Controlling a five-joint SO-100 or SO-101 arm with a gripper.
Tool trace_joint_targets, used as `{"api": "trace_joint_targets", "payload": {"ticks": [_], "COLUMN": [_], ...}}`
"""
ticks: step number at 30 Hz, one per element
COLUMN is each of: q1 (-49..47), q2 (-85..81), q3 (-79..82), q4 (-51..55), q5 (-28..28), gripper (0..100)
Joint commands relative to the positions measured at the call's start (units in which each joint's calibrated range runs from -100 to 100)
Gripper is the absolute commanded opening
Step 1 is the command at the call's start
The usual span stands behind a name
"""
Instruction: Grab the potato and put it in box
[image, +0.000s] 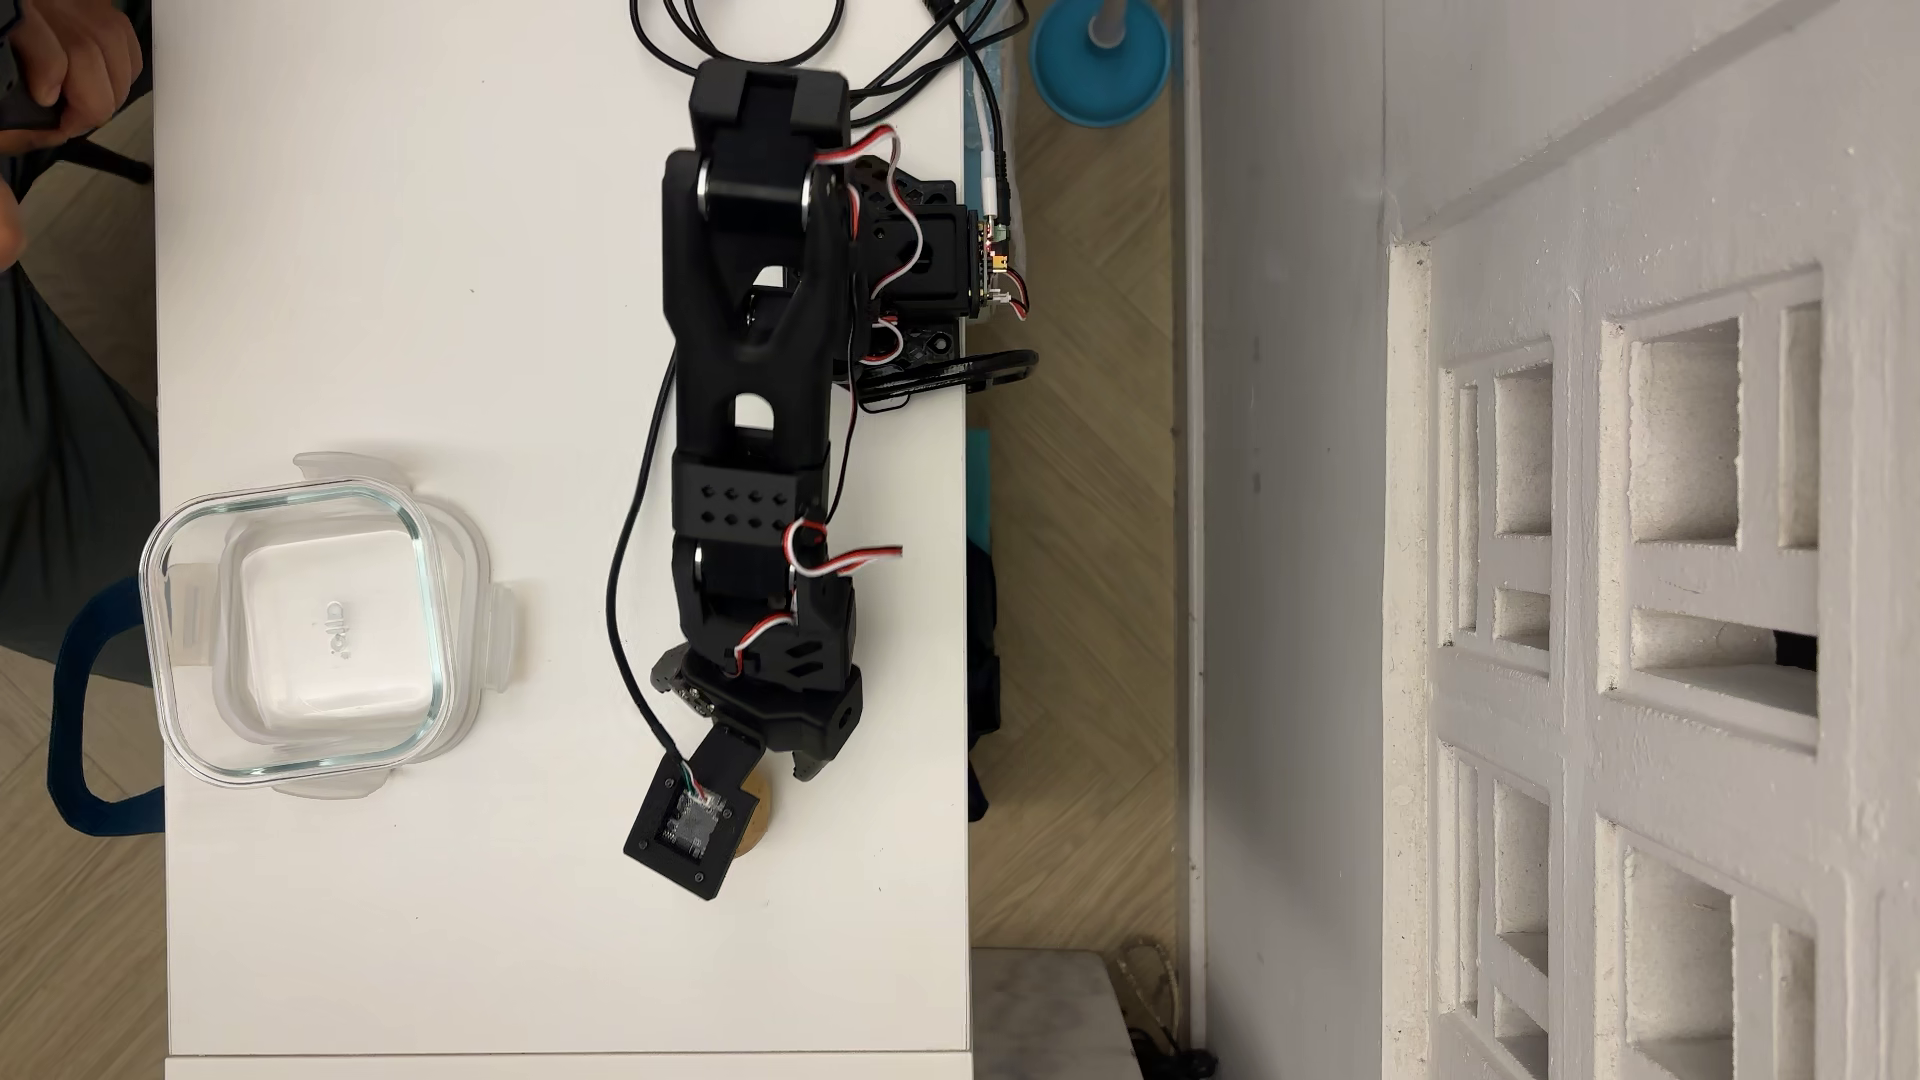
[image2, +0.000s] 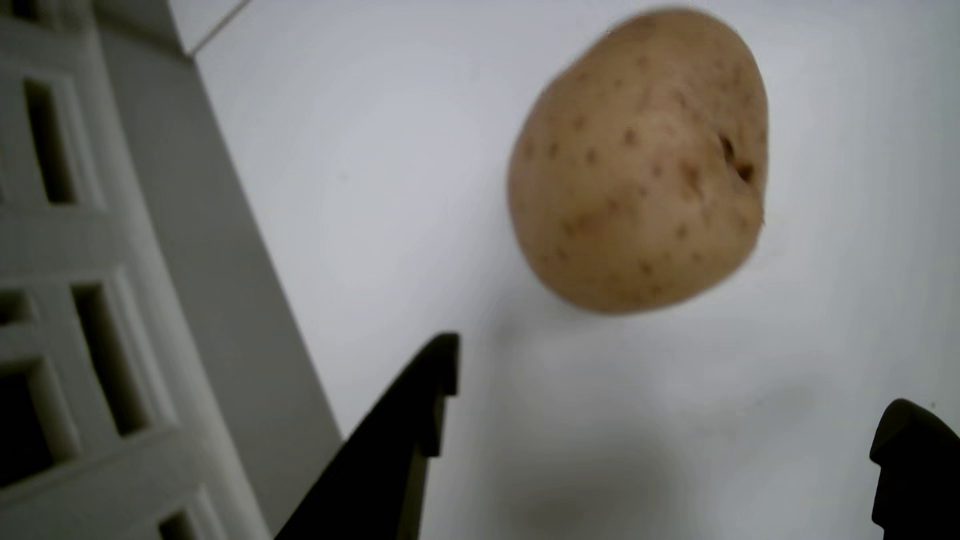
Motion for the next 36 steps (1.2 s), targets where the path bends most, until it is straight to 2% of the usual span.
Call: {"api": "trace_joint_targets", "payload": {"ticks": [1,14,36], "q1": [-0.4,-0.4,-0.4], "q2": [2.0,16.1,29.8], "q3": [-4.9,-15.4,-28.4], "q4": [-0.6,-0.6,-0.6], "q5": [-0.2,-1.6,-1.5], "gripper": [42,42,42]}}
